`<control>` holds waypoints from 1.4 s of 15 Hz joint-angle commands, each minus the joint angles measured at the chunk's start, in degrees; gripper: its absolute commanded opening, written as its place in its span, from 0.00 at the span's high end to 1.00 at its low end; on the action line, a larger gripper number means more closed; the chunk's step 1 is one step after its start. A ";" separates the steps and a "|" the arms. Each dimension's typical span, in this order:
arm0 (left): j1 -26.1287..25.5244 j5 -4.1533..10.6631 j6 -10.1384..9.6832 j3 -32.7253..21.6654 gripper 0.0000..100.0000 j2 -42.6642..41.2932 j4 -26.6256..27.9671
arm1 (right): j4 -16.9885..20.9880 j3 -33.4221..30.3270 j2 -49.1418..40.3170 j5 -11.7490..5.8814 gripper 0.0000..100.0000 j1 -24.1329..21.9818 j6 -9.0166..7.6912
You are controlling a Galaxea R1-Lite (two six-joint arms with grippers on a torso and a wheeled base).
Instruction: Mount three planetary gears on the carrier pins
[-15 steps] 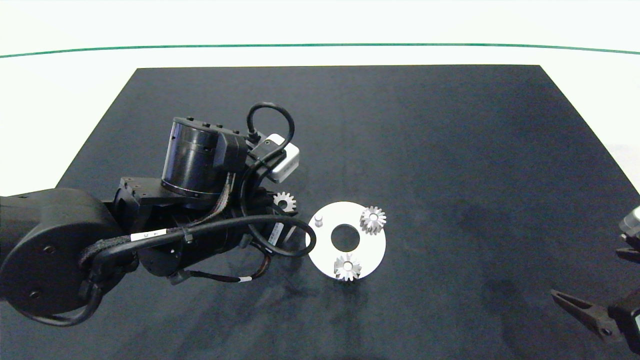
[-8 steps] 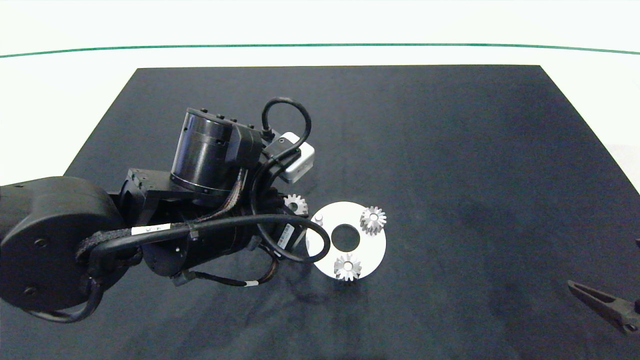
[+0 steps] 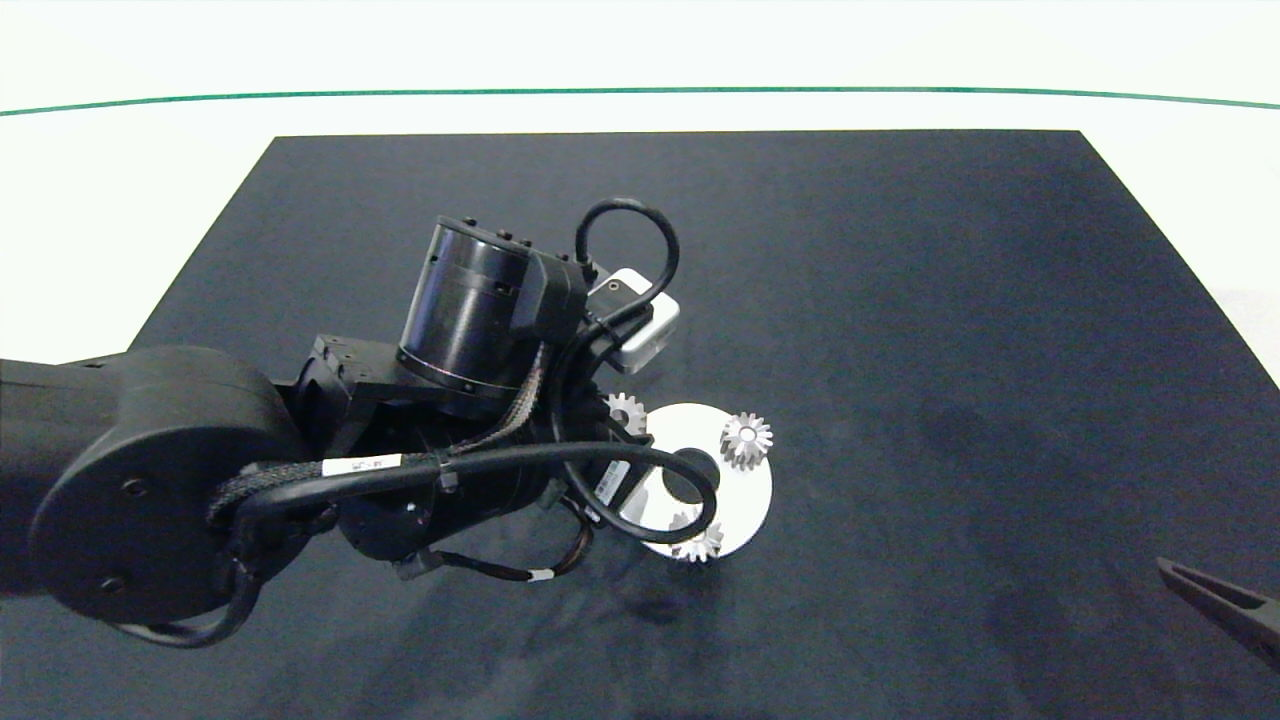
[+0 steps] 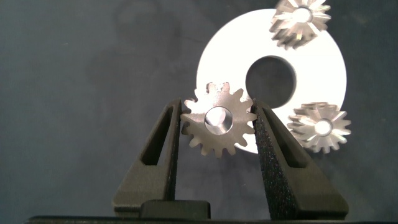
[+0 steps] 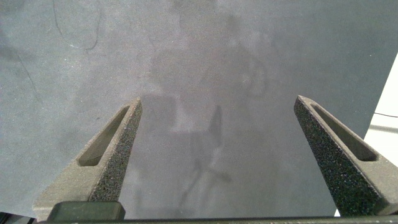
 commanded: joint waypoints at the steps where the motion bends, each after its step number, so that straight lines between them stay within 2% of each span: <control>1: -0.40 0.10 -0.01 -0.89 1.00 2.28 -0.12 | 0.18 0.00 -0.10 -0.04 0.00 0.04 -0.12; 11: -0.31 0.10 0.17 -4.31 1.00 6.24 -0.12 | 0.26 0.18 -0.19 -0.04 0.00 0.04 -0.30; 21: 0.30 0.10 0.96 -4.23 1.00 6.41 -0.20 | 0.26 0.27 -0.10 -0.04 0.00 0.04 -0.30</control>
